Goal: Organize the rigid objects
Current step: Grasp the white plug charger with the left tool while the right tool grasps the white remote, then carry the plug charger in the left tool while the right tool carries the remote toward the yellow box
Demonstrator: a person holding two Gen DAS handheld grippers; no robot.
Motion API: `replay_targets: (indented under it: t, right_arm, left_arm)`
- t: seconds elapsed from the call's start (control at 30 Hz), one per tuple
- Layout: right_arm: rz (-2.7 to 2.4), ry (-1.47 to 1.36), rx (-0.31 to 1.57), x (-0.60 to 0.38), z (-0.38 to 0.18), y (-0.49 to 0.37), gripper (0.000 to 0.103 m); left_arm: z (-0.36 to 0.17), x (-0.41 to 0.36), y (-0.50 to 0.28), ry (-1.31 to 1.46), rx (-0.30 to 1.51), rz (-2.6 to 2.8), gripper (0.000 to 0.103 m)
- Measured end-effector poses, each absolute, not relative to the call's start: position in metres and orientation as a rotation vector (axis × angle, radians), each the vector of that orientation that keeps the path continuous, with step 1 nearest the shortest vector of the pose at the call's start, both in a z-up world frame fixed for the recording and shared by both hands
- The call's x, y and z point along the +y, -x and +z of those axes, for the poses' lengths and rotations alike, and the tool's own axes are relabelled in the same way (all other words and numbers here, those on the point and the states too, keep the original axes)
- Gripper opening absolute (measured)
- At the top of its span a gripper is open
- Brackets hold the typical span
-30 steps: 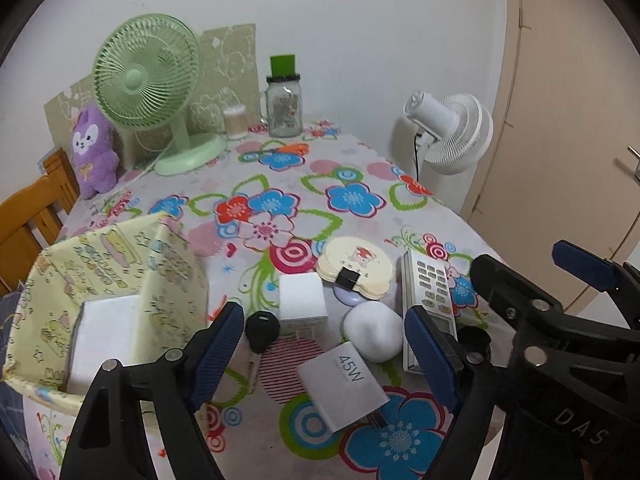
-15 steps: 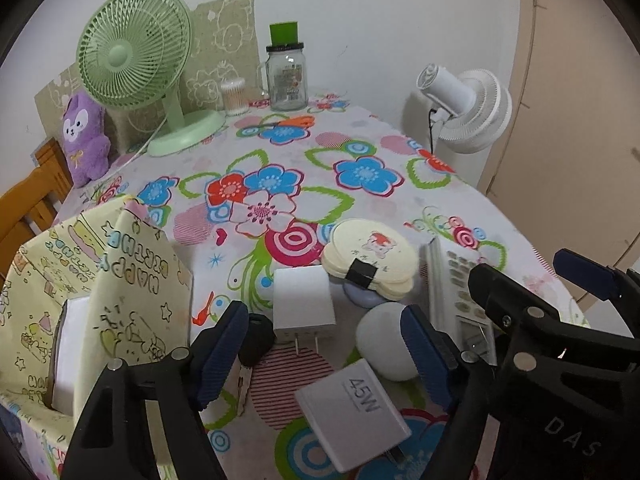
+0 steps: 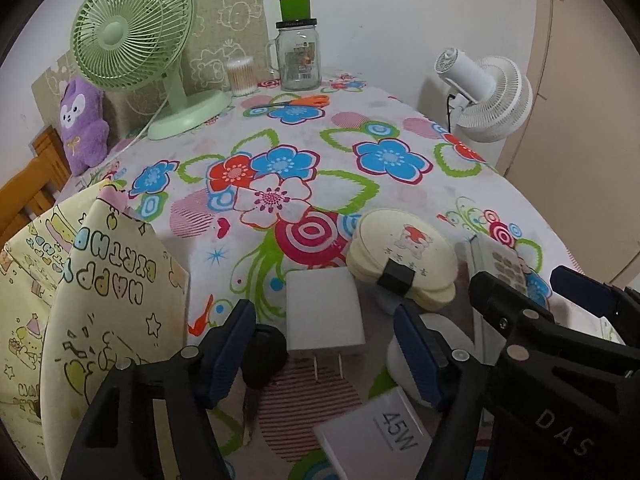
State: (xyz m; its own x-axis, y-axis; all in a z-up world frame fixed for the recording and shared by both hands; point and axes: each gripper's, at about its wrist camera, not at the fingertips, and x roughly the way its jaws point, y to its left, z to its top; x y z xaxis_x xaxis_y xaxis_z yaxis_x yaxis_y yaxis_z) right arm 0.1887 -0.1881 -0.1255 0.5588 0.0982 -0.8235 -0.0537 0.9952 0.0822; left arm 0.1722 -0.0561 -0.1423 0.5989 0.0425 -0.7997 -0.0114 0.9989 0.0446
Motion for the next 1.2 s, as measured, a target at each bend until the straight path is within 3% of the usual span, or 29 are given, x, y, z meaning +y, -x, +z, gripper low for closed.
replay_targets:
  t: [0.27, 0.37, 0.47, 0.53, 1.2]
  right_arm:
    - [0.06, -0.101, 1.028, -0.187, -0.137, -0.195, 0.081]
    - [0.061, -0.135, 1.031, -0.186, -0.141, -0.196, 0.076]
    - [0.079, -0.167, 1.043, -0.183, -0.143, -0.196, 0.064]
    - [0.075, -0.149, 1.04, -0.18, -0.144, -0.195, 0.049]
    - [0.089, -0.151, 0.994, -0.177, -0.124, -0.18, 0.049]
  left_arm:
    - [-0.151, -0.052, -0.177, -0.049, 0.944, 0.039, 0.07]
    - [-0.154, -0.048, -0.178, -0.008, 0.962, 0.022, 0.063]
    - [-0.157, -0.049, -0.179, -0.007, 0.972, 0.018, 0.042]
    - [-0.157, -0.052, -0.177, -0.012, 0.962, 0.02, 0.041]
    - [-0.136, -0.051, -0.162, 0.011, 0.93, 0.008, 0.04]
